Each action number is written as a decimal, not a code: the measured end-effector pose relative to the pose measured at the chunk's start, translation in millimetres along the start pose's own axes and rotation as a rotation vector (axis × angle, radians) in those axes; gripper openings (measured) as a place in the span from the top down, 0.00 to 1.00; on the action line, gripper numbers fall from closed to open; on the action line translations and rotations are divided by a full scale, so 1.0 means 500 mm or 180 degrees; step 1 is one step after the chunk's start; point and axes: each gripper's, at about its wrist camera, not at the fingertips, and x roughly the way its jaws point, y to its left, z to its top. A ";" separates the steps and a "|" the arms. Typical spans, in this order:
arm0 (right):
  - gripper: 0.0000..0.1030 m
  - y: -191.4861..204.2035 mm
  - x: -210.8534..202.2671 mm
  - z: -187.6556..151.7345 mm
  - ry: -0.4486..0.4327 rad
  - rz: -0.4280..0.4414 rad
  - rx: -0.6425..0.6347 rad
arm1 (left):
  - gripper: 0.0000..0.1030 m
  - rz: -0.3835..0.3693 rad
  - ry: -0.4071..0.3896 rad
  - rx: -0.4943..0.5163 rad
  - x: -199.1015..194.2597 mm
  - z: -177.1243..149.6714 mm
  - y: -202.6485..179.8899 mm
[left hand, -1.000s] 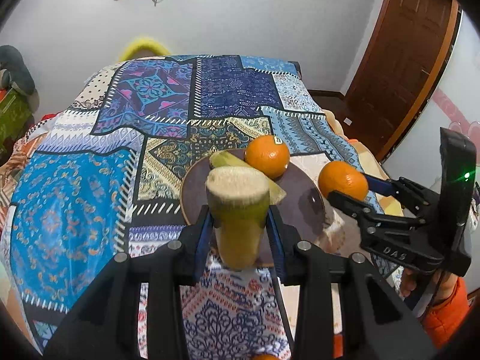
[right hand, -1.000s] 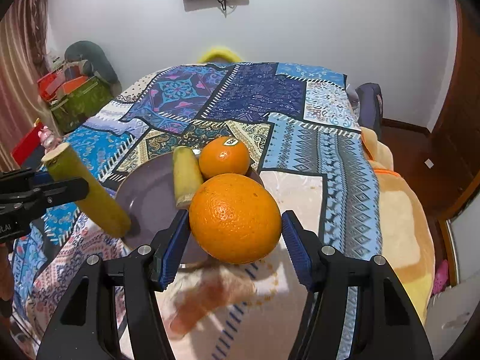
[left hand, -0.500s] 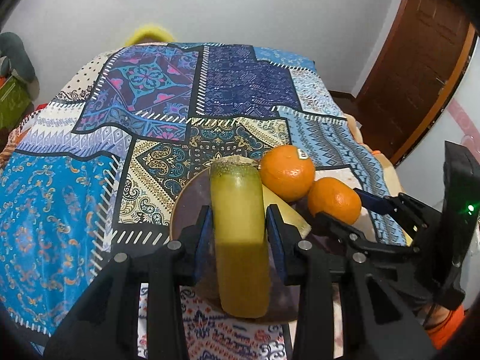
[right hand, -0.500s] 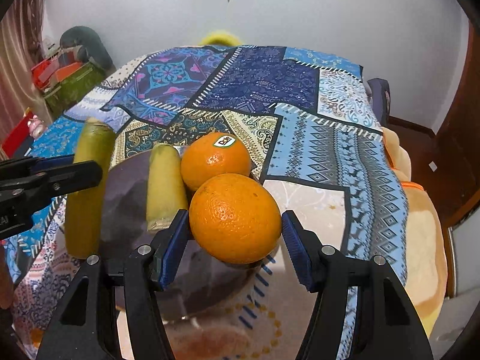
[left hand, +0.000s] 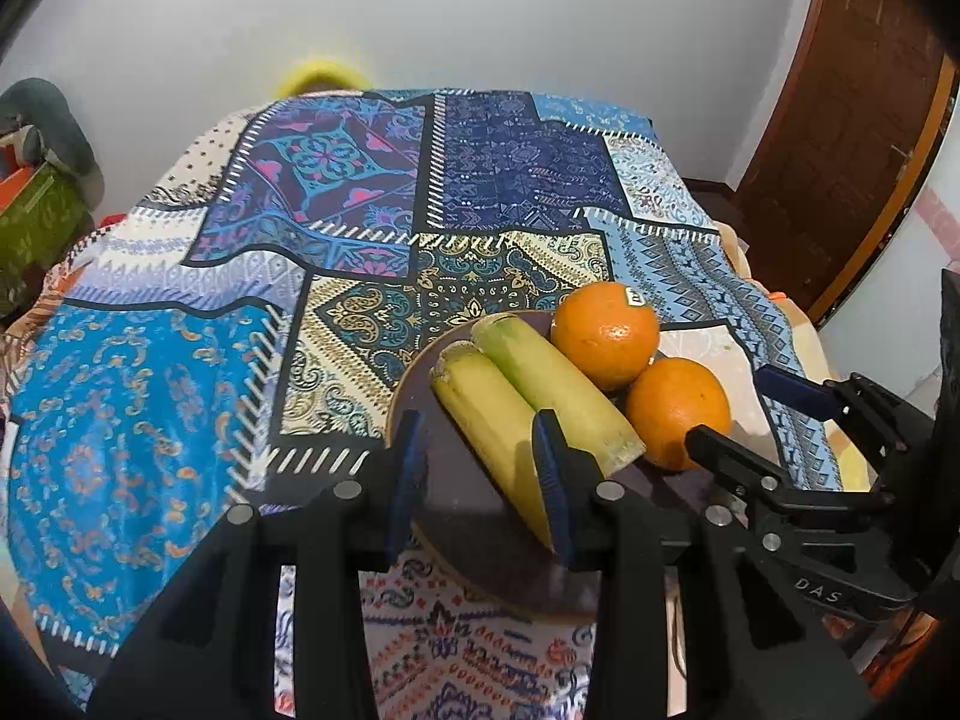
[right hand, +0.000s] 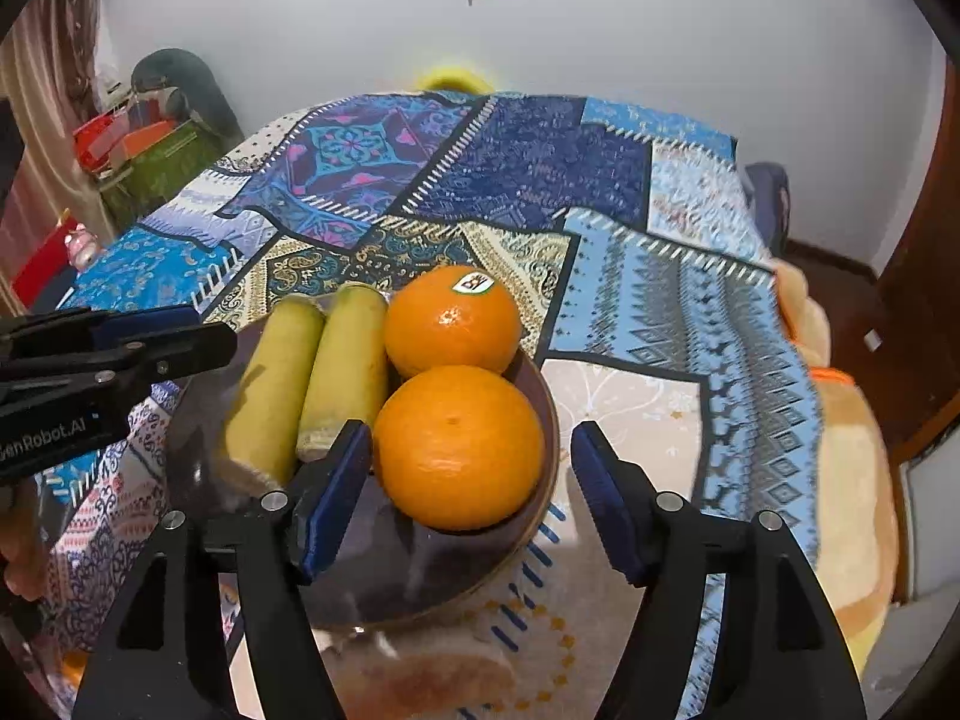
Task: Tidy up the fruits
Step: 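Lower the corn cob and orange onto the plate and open both grippers, then grasp the red tomato with the right gripper while the left gripper grasps a tangerine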
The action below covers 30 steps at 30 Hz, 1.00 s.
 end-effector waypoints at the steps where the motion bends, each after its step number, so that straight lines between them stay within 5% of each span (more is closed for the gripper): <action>1: 0.35 0.003 -0.008 -0.002 -0.0011 -0.0019 -0.0024 | 0.64 0.0002 -0.0014 0.0005 -0.010 -0.002 0.000; 11: 0.30 0.033 -0.150 -0.045 -0.0202 0.0025 0.0027 | 0.63 0.0040 -0.0238 0.0081 -0.174 -0.052 -0.014; 18: 0.29 0.084 -0.243 -0.101 -0.0273 0.0012 -0.0080 | 0.38 0.0072 -0.0364 0.0126 -0.281 -0.123 -0.027; 30: 0.24 0.138 -0.287 -0.189 -0.0089 0.0150 -0.0115 | 0.29 0.0104 -0.0200 0.0172 -0.328 -0.241 -0.020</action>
